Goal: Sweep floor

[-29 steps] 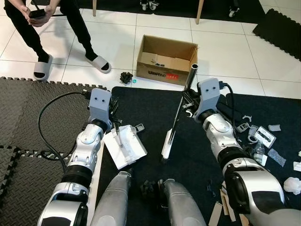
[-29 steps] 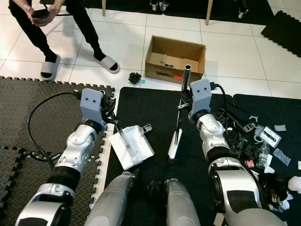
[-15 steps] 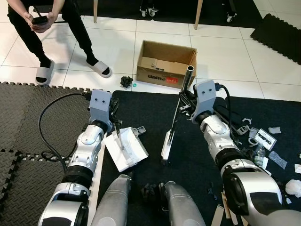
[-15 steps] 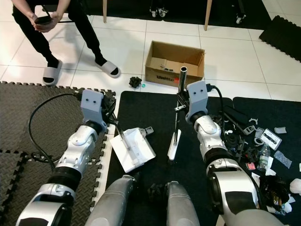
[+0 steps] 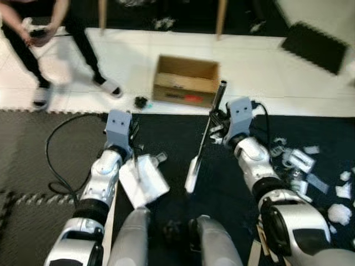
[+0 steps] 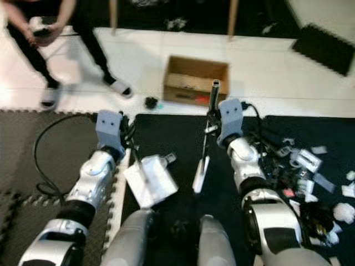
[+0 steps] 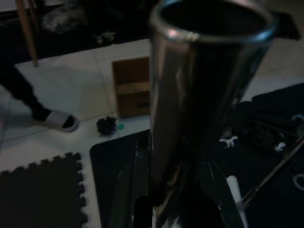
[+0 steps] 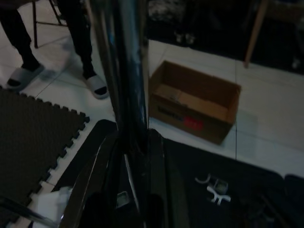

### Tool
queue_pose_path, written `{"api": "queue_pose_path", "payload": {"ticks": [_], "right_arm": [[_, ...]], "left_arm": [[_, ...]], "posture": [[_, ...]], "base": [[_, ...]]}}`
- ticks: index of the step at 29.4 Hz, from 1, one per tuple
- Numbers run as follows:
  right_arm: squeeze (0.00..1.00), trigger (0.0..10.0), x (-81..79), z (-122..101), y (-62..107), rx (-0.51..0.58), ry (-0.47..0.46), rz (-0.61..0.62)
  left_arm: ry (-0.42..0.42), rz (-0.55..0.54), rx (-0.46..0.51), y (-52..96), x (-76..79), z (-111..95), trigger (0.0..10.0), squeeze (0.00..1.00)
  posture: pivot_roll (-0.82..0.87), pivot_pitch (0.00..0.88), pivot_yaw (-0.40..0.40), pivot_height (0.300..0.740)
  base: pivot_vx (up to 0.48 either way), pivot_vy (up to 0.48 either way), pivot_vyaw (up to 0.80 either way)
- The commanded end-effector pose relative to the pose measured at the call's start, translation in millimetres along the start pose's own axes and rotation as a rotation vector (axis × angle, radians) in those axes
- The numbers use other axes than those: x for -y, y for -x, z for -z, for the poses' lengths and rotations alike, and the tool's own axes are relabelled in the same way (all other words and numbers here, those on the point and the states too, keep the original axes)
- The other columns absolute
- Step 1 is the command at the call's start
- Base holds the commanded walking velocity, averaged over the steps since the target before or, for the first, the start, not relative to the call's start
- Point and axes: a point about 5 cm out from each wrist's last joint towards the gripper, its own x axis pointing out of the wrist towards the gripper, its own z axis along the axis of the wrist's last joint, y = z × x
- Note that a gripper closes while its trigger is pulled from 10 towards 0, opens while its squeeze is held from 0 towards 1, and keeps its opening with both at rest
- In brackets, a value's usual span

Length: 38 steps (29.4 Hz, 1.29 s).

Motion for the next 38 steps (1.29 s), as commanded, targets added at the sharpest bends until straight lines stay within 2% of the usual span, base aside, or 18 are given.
{"api": "queue_pose_path", "payload": {"ticks": [1, 38], "right_arm": [[0.0, 10.0, 0.4, -2.2, -0.1, 0.019, 0.007, -0.001], [0.0, 10.0, -0.3, -2.9, -1.6, 0.014, 0.006, -0.006]], "left_arm": [[0.001, 0.009, 0.037, -1.2, 3.9, -5.3, 10.0, 0.0], [0.003, -0.022, 0.035, -2.8, 0.8, -5.8, 10.0, 0.0]], "posture": [[0.0, 0.128, -0.035, 0.74], [0.01, 0.12, -0.036, 0.74]], "base": [[0.0, 0.0, 0.0], [0.0, 0.0, 0.0]]}}
